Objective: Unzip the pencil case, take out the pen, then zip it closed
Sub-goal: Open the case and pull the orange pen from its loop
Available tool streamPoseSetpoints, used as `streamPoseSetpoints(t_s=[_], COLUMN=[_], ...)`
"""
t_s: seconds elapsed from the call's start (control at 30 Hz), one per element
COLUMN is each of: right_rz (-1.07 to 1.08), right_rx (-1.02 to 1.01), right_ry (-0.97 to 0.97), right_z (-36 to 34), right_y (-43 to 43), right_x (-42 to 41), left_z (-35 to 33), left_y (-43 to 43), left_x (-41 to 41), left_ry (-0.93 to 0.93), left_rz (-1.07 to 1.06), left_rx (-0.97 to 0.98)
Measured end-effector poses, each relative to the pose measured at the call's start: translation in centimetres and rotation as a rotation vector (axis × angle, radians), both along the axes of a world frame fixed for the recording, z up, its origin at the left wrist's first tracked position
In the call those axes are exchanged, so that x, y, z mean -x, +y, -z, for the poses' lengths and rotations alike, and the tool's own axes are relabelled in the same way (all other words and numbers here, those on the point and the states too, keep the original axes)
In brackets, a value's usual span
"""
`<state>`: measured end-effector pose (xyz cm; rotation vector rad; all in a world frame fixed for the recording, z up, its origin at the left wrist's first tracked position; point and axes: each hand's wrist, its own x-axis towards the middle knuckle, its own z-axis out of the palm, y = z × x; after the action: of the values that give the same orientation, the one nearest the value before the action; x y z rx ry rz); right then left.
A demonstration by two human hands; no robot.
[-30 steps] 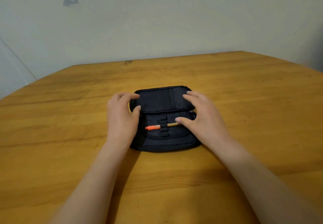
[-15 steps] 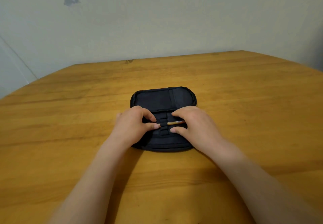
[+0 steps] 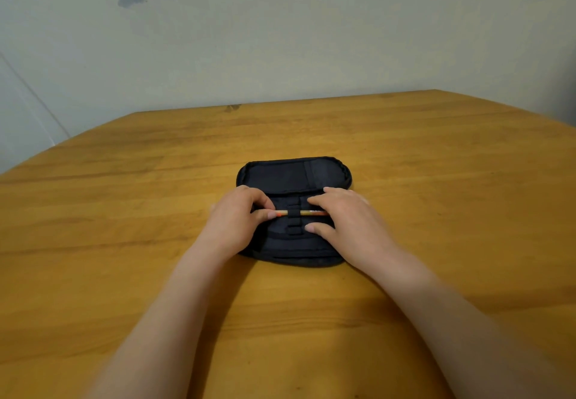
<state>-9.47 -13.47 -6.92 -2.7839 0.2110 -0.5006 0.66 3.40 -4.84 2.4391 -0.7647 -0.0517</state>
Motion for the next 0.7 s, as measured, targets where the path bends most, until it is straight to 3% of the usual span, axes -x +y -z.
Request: streamPoseSetpoints(t_s=[0.23, 0.7], right_rz=[0.002, 0.003], right_rx=[-0.018, -0.015], right_ry=[0.003, 0.022], right_z=[0.1, -0.1], right_y=[0.0, 0.1], right_x=[0.0, 0.1], left_z=[0.4, -0.2], left_y=[0.4, 1.0], left_x=[-0.7, -1.4], left_ry=[0.081, 0.364], left_rz=[-0.040, -0.378], left_rx=[0.192, 0.925])
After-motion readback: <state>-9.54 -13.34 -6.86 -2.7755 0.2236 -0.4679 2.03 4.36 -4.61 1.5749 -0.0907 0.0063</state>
